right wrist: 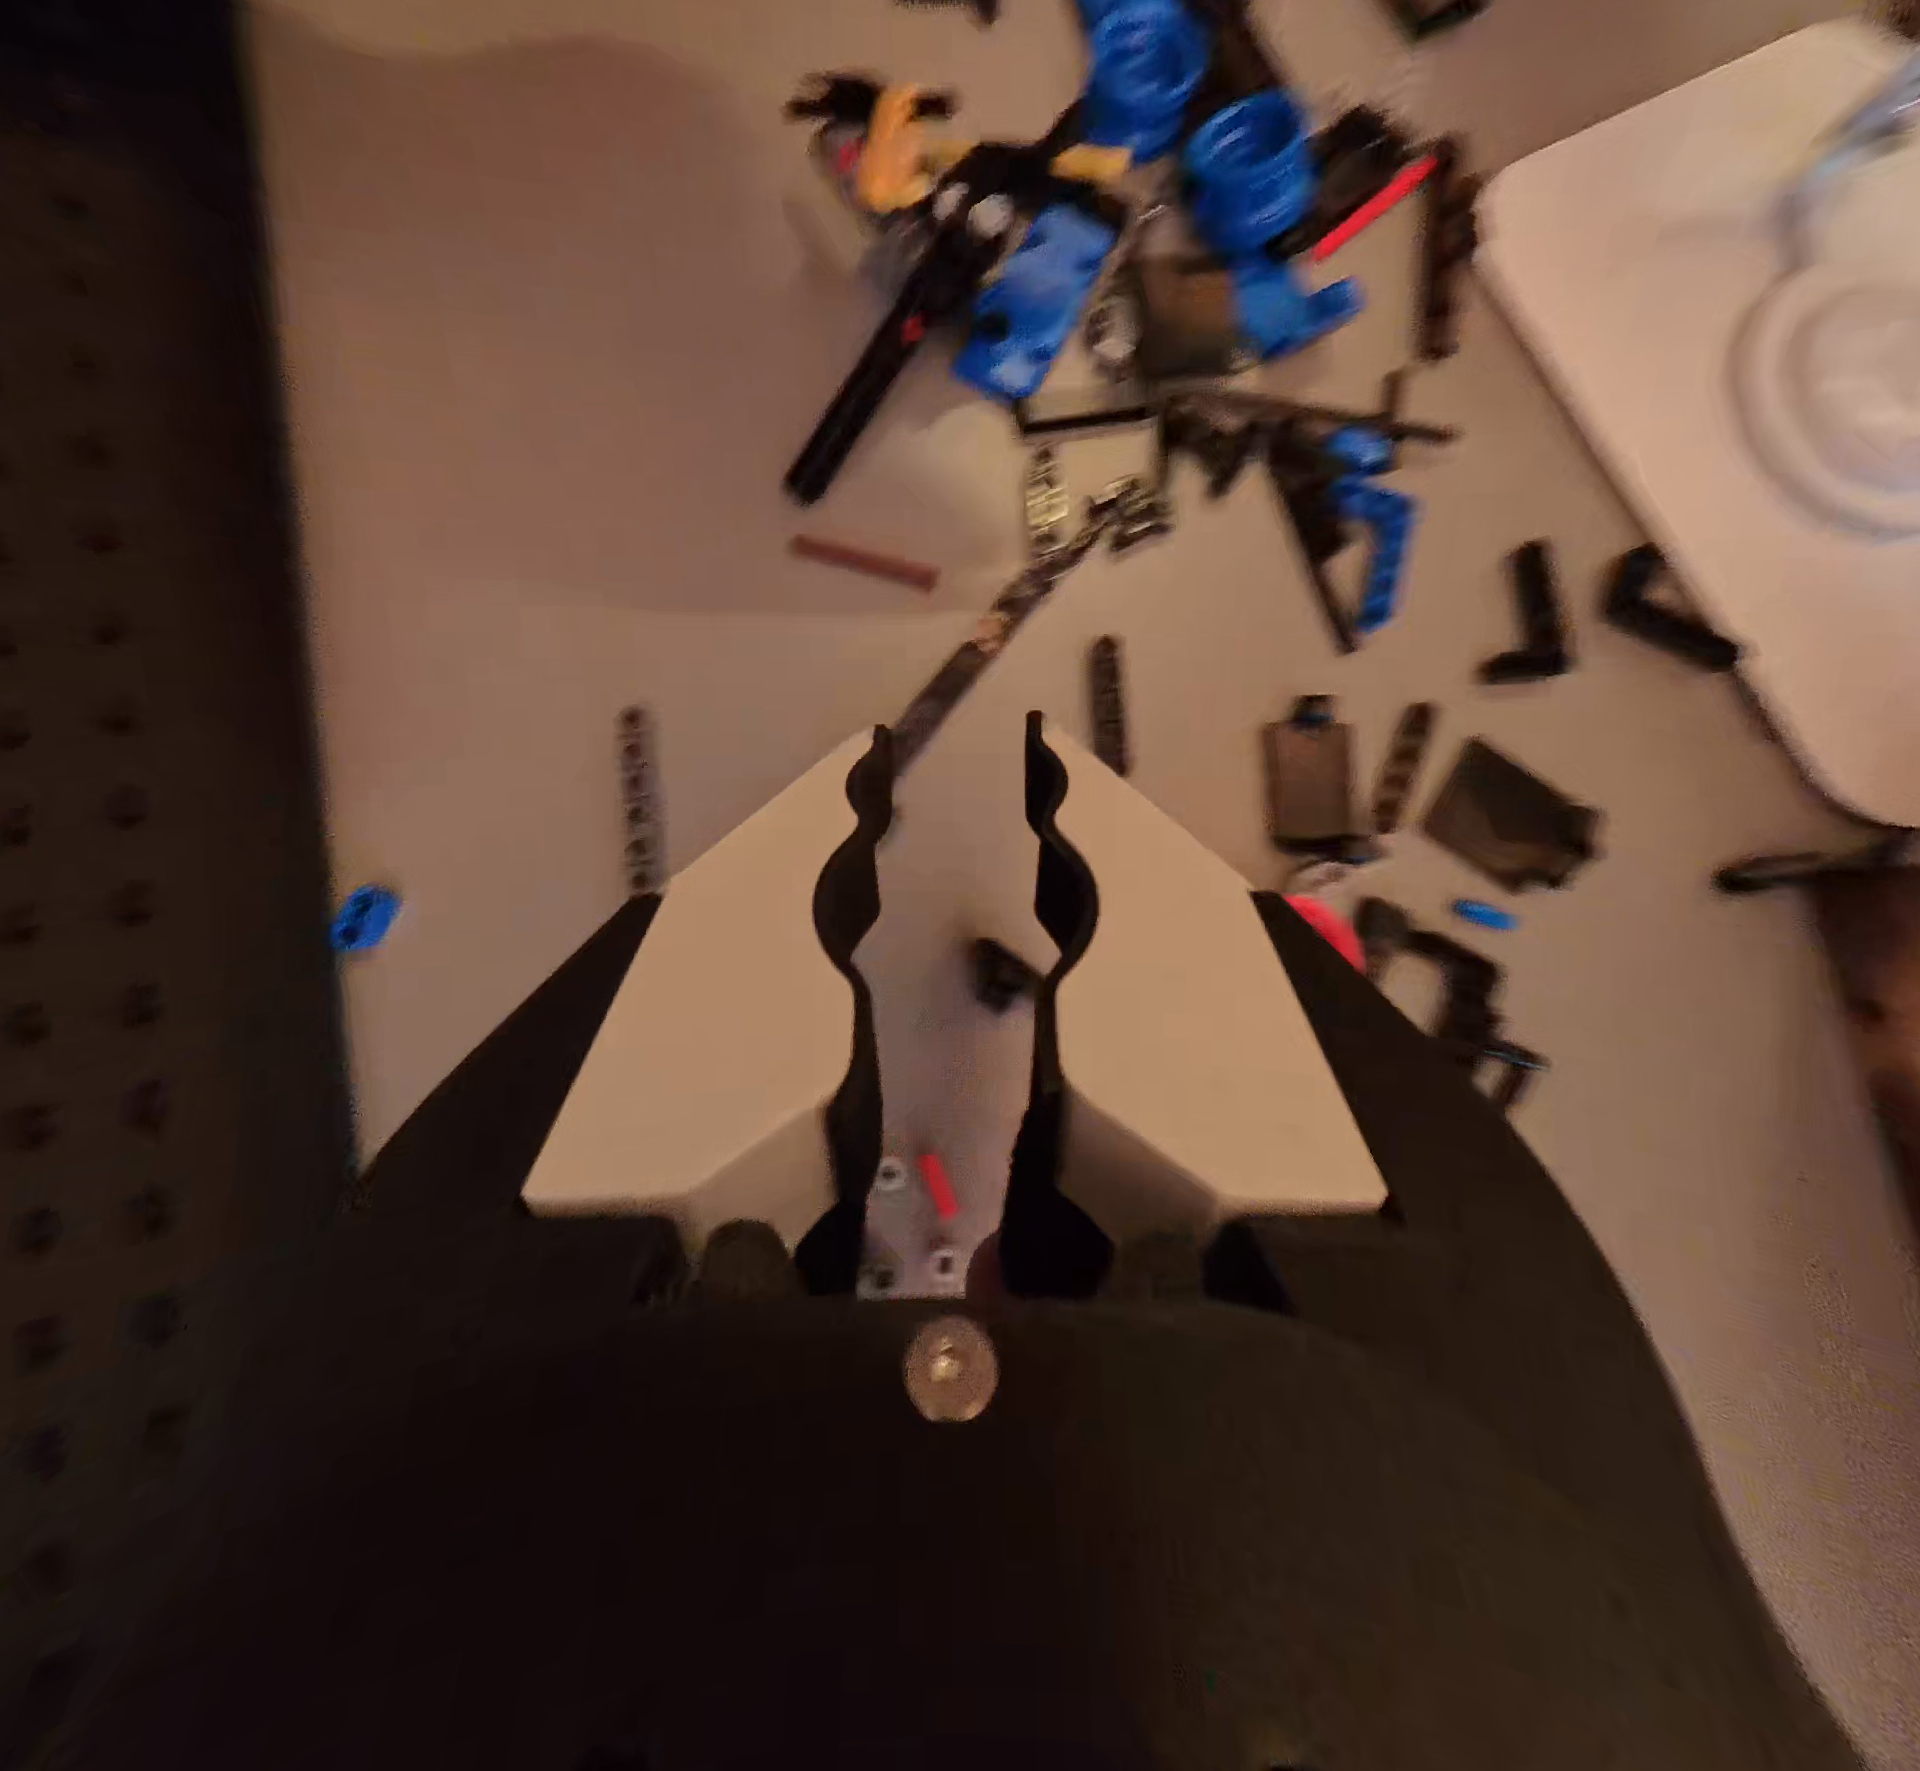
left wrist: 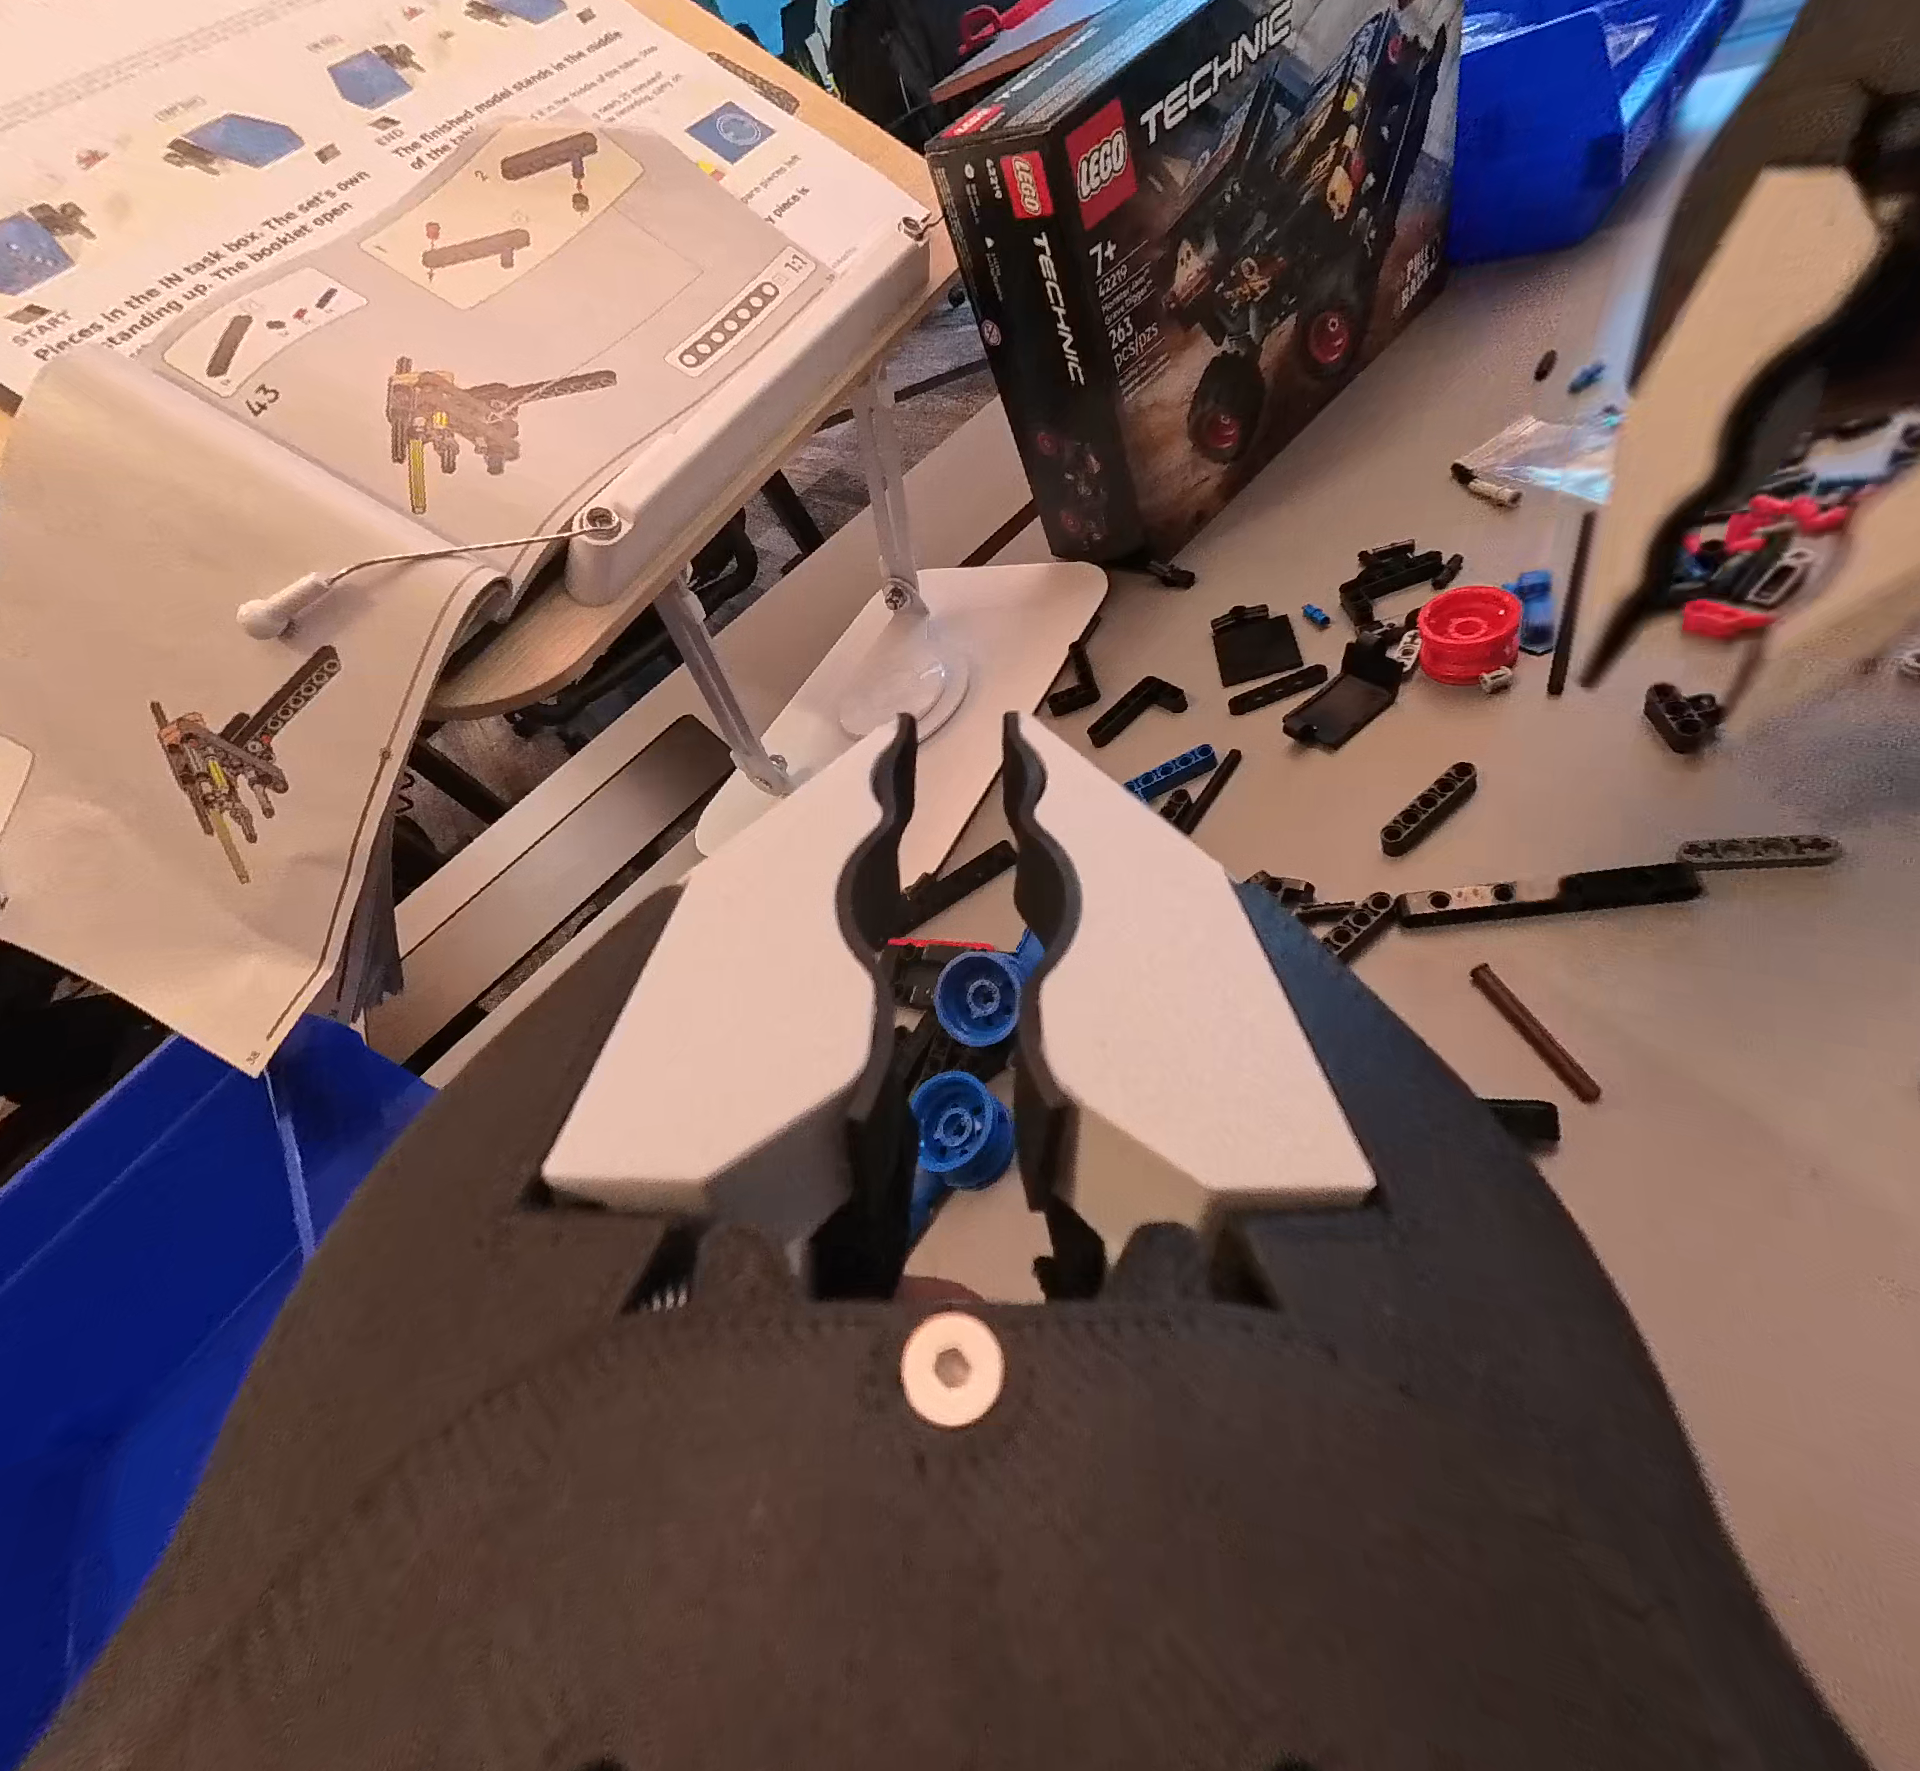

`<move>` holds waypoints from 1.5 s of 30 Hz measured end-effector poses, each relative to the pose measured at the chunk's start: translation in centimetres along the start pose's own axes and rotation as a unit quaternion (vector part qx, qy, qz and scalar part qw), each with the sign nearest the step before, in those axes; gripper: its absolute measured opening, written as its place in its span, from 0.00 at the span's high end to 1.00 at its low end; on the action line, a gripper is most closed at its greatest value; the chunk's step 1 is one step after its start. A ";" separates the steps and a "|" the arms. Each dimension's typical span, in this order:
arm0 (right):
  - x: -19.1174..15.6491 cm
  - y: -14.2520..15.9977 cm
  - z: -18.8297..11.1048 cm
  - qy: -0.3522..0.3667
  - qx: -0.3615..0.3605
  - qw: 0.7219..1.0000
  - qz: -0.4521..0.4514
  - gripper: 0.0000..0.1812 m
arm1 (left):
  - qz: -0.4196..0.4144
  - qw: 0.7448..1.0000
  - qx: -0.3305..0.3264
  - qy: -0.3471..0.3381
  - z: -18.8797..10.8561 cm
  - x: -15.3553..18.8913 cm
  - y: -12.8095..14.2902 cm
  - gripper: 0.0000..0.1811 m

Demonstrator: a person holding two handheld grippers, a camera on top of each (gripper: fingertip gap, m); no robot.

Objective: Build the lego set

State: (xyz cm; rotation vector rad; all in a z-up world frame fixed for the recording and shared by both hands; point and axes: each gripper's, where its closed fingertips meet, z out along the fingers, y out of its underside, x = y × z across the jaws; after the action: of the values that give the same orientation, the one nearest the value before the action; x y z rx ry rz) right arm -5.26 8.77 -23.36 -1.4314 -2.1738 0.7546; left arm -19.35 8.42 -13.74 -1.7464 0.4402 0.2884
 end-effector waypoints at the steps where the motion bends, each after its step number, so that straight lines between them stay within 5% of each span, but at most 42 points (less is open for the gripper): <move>1: -1.2 0.5 0.4 -0.017 -0.007 1.000 -0.002 0.88 | 0.001 1.000 -0.001 0.000 0.0 0.1 0.0 0.92; 8: -7.7 2.9 2.8 -0.089 -0.049 0.995 -0.026 0.90 | 0.004 1.000 -0.003 0.004 0.2 0.3 0.1 0.92; 10: -7.8 2.9 3.0 -0.091 -0.045 0.995 -0.015 1.00 | 0.005 1.000 -0.002 0.006 0.3 0.5 0.1 0.92; 22: -0.7 -2.2 -1.5 -0.031 0.017 0.999 -0.036 1.00 | 0.003 1.000 0.001 -0.002 0.0 0.0 0.0 0.92; 24: -1.6 -1.6 -1.1 -0.062 -0.005 0.997 -0.039 0.91 | 0.003 1.000 0.002 -0.003 -0.1 -0.1 -0.1 0.92; 31: -9.0 3.0 2.7 -0.139 -0.068 0.987 -0.046 0.87 | 0.001 1.000 0.013 -0.003 -0.5 -0.1 -0.7 0.92; 34: -8.6 3.0 3.0 -0.115 -0.062 0.991 -0.026 1.00 | 0.006 1.000 0.008 0.001 -0.3 0.2 -0.6 0.92; 41: -7.6 2.1 2.4 -0.111 -0.042 0.993 -0.028 1.00 | 0.001 1.000 0.005 -0.003 -0.2 -0.1 -0.2 0.92; 45: -7.6 3.1 2.8 -0.100 -0.063 0.992 -0.031 0.88 | 0.001 1.000 0.007 -0.002 -0.3 -0.1 -0.4 0.92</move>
State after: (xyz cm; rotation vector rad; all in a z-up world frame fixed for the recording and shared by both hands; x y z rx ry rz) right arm -2.02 2.15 -27.95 -1.3933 -2.4461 0.7798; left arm -19.25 8.26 -13.29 -1.7308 0.4398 0.2904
